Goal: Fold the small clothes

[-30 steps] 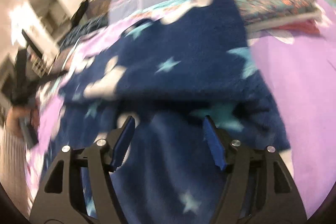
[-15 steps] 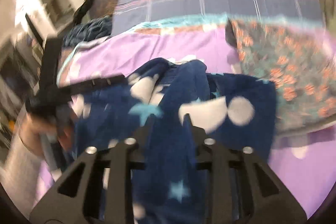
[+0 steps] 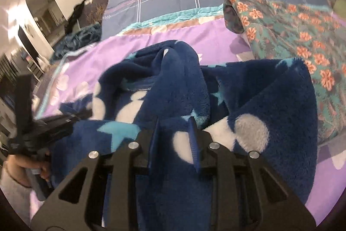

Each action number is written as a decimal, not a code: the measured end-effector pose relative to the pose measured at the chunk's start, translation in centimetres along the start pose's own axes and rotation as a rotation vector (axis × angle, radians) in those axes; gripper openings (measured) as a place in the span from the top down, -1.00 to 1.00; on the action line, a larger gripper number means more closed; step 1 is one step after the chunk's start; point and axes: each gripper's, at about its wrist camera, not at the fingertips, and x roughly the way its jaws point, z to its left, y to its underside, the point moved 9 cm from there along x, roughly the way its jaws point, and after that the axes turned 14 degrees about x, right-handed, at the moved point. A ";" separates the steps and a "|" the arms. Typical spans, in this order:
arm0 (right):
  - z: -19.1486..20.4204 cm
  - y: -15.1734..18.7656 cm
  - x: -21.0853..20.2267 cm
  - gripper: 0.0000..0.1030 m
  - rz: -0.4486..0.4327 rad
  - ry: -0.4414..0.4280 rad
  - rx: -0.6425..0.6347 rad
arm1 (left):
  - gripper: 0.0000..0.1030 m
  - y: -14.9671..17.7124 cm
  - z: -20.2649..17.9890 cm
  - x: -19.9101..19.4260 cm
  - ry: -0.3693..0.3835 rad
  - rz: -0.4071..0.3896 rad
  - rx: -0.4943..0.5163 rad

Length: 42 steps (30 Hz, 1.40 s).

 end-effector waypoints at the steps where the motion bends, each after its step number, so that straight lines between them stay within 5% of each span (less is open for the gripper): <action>1: 0.2 -0.1 -0.1 0.47 -0.002 0.017 -0.011 | 0.59 -0.4 0.0 -0.3 -0.028 0.004 0.019; 3: 0.4 -0.4 -0.8 0.47 -0.003 0.021 0.001 | 0.33 -1.4 0.5 -1.4 -0.080 -0.023 0.030; 5: 0.7 -0.9 -1.8 0.45 -0.022 -0.024 0.021 | 0.30 -2.6 1.0 -3.7 -0.108 -0.113 0.018; 8: 0.5 -1.3 -1.9 0.26 -0.052 0.007 -0.010 | 0.30 -3.8 0.5 -5.7 -0.011 -0.218 -0.048; 12: -1.4 -0.2 1.0 0.26 -0.018 0.053 0.018 | 0.26 -1.0 -2.1 0.5 0.096 -0.031 -0.015; 17: -1.1 0.3 1.5 0.23 -0.025 0.100 -0.034 | 0.25 -0.8 -2.9 0.6 -0.006 -0.062 0.057; 21: -1.1 0.2 -0.7 0.21 -0.001 0.060 -0.010 | 0.03 -0.3 -3.2 -3.9 -0.038 -0.098 0.084; 23: -0.9 0.8 -4.2 -0.04 -0.035 0.025 -0.017 | -0.21 1.4 -3.5 -8.6 -0.041 -0.187 0.104; 26: -1.7 3.3 -10.1 -0.14 -0.119 0.009 -0.093 | -0.47 5.6 -3.0 -13.2 -0.062 -0.255 0.142; 28: -3.9 6.0 -11.9 -0.22 -0.100 0.045 -0.097 | -0.56 8.3 -2.5 -12.8 -0.080 -0.208 0.144; 30: -7.1 8.1 -10.9 -0.22 -0.034 0.149 -0.052 | -0.67 12.1 -0.6 -9.2 -0.178 -0.031 0.124; 32: -10.0 9.8 -8.7 -0.22 0.048 0.187 0.040 | -0.68 12.8 0.0 -8.8 -0.126 -0.035 0.055; 34: -10.1 9.4 -9.8 -0.21 0.026 0.182 0.092 | -0.67 12.6 0.9 -10.8 -0.146 -0.052 -0.026; 38: -8.5 9.5 -13.9 -0.17 -0.039 0.162 0.069 | -0.67 13.0 0.6 -15.6 -0.170 -0.155 0.003; 42: -9.5 11.8 -19.1 -0.17 -0.081 0.092 0.072 | -0.67 18.1 0.8 -18.7 -0.102 -0.171 -0.083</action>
